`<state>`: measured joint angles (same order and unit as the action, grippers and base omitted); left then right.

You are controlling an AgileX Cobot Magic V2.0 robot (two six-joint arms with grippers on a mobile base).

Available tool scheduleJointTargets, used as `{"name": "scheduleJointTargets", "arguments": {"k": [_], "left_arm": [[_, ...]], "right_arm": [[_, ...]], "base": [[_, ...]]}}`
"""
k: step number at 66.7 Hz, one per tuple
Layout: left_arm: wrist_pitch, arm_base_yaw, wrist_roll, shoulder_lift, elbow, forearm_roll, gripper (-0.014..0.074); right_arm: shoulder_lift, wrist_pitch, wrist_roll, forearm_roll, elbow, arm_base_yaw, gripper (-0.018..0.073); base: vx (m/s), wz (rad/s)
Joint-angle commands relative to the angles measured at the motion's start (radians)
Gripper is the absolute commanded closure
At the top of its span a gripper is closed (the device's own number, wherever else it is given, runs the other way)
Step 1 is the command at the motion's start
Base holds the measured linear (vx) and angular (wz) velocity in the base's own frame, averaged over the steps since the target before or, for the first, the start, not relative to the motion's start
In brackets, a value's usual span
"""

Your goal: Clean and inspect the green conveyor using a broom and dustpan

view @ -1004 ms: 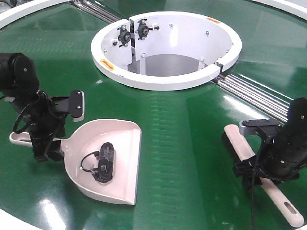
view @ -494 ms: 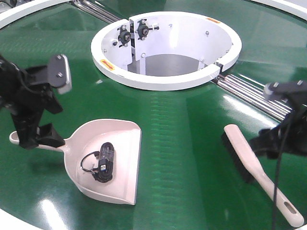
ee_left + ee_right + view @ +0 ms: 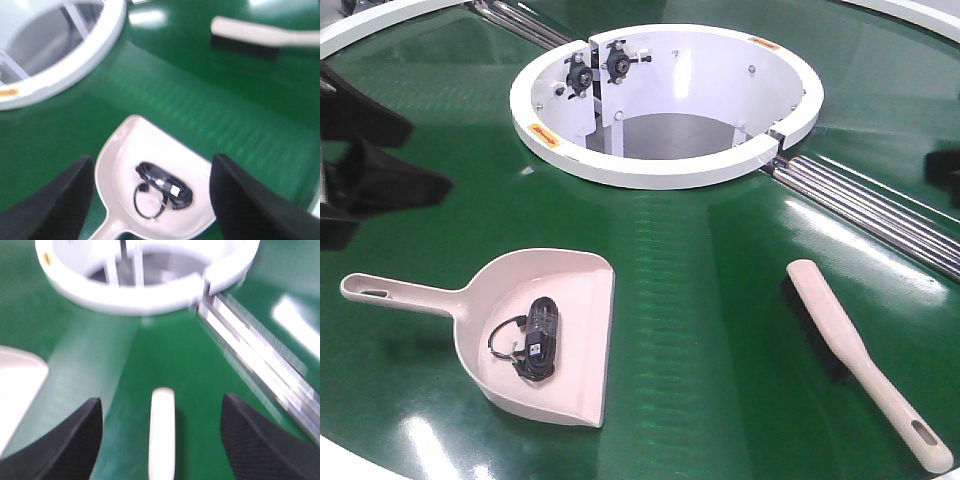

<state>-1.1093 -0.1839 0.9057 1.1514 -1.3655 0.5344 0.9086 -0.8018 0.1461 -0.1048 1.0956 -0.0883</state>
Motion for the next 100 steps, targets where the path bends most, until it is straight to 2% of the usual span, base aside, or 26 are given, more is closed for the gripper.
{"name": "scheduleJointTargets", "arguments": {"k": [1,10,17,24,36,40,46,55,62,76,79,84,88,91,93,100], "left_arm": [[0.085,-0.005,-0.069,-0.11,0.005,0.049,0.0162],[0.2,-0.015,-0.088,-0.316,0.135,0.018,0.0171],[0.346,-0.021,-0.134,-0.504,0.288,-0.029,0.0171],[0.488,-0.021,-0.262,-0.678,0.448,-0.152,0.0171],[0.604,-0.021,-0.515,-0.847,0.674,-0.385,0.0171],[0.643,-0.021,-0.602,-0.877,0.743,-0.418,0.0171],[0.718,-0.021,-0.671,-0.924,0.831,-0.422,0.0171],[0.817,-0.021,-0.682,-0.951,0.951,-0.422,0.0171],[0.844,-0.021,-0.683,-0.947,1.027,-0.419,0.0171],[0.847,-0.021,-0.682,-0.947,1.132,-0.42,0.0185],[0.848,-0.021,-0.682,-0.947,1.137,-0.42,0.0212],[0.852,-0.021,-0.682,-0.947,1.137,-0.419,0.0313],[0.852,-0.021,-0.682,-0.947,1.137,-0.419,0.0454],[0.854,-0.021,-0.682,-0.947,1.137,-0.419,0.0592],[0.861,-0.021,-0.683,-0.947,1.137,-0.417,0.0605],[0.921,-0.021,-0.683,-0.947,1.137,-0.408,0.0605]], "right_arm": [[-0.055,0.104,0.014,-0.009,0.03,0.001,0.0071],[-0.17,0.141,0.036,-0.068,0.03,0.001,0.0073],[-0.264,0.181,0.076,-0.072,0.03,0.001,0.0073],[-0.34,0.253,0.083,-0.062,-0.023,0.001,0.0073],[-0.497,0.438,0.083,-0.067,-0.282,0.001,0.0073],[-0.546,0.496,0.085,-0.067,-0.376,0.001,0.0073],[-0.627,0.589,0.084,-0.071,-0.525,0.001,0.0073],[-0.703,0.714,0.084,-0.082,-0.729,0.001,0.0073],[-0.706,0.742,0.084,-0.121,-0.839,0.001,0.0073],[-0.706,0.814,0.087,-0.123,-0.909,0.001,0.0102],[-0.706,0.802,0.087,-0.123,-0.909,0.001,0.0145],[-0.706,0.777,0.088,-0.123,-0.909,0.001,0.0281],[-0.706,0.79,0.088,-0.123,-0.909,0.001,0.0401],[-0.706,0.795,0.088,-0.123,-0.909,0.001,0.0528],[-0.706,0.795,0.087,-0.124,-0.909,0.001,0.0577],[-0.706,0.795,0.087,-0.124,-0.909,0.001,0.057]], "base": [[0.0,0.0],[0.0,0.0],[0.0,0.0],[0.0,0.0],[0.0,0.0],[0.0,0.0],[0.0,0.0],[0.0,0.0],[0.0,0.0],[0.0,0.0],[0.0,0.0],[0.0,0.0],[0.0,0.0],[0.0,0.0],[0.0,0.0],[0.0,0.0]]}}
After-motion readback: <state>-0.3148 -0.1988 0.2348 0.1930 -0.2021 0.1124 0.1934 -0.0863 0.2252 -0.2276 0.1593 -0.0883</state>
